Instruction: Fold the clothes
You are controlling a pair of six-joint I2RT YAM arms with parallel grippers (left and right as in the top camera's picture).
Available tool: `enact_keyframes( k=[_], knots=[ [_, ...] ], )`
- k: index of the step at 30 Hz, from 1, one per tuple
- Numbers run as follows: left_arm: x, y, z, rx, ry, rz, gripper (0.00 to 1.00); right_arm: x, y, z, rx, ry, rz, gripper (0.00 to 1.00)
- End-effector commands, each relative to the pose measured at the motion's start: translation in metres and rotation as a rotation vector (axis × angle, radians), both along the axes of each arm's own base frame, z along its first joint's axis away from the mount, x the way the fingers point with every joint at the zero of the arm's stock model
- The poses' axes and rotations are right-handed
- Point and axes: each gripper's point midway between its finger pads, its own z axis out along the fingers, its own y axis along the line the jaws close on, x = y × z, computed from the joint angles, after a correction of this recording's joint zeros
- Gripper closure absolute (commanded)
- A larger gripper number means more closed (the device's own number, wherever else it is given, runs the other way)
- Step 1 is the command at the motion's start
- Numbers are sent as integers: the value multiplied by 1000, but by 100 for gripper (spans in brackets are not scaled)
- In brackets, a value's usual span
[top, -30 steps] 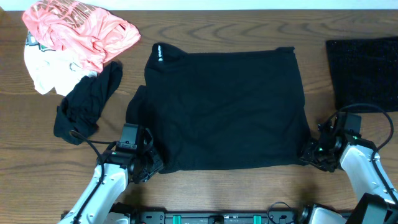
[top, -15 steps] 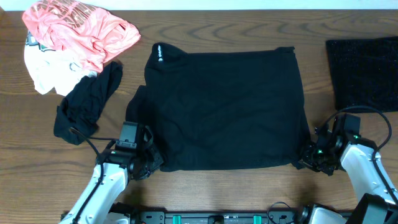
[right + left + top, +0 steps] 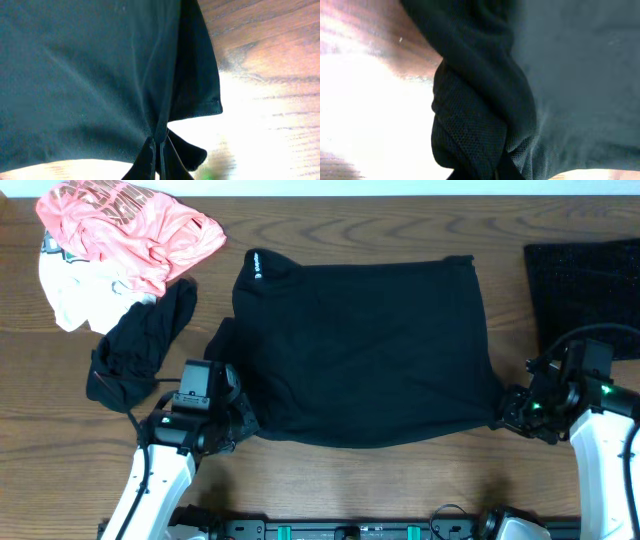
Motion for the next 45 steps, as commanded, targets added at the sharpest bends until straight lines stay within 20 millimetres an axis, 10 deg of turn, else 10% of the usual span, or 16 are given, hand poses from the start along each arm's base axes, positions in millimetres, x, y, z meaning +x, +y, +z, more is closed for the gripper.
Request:
enact_keyframes(
  k=[1,20,28,36,45],
  knots=[
    [11,-1,20,1,-73,-24,94,1,3,10,-4,-30,24,99],
    [-14,36,95,186,-130,4,94,9,8,73,12,-170,-22,99],
    [-26,44,97,220,-124,18,94,10,6,75,0,-184,-24,99],
    [15,44,92,251,-175,40,94,32,0,66,-8,-206,-22,99],
    [42,40,45,294,-25,-12,94,47,-5,41,3,-148,-1,99]
  ],
)
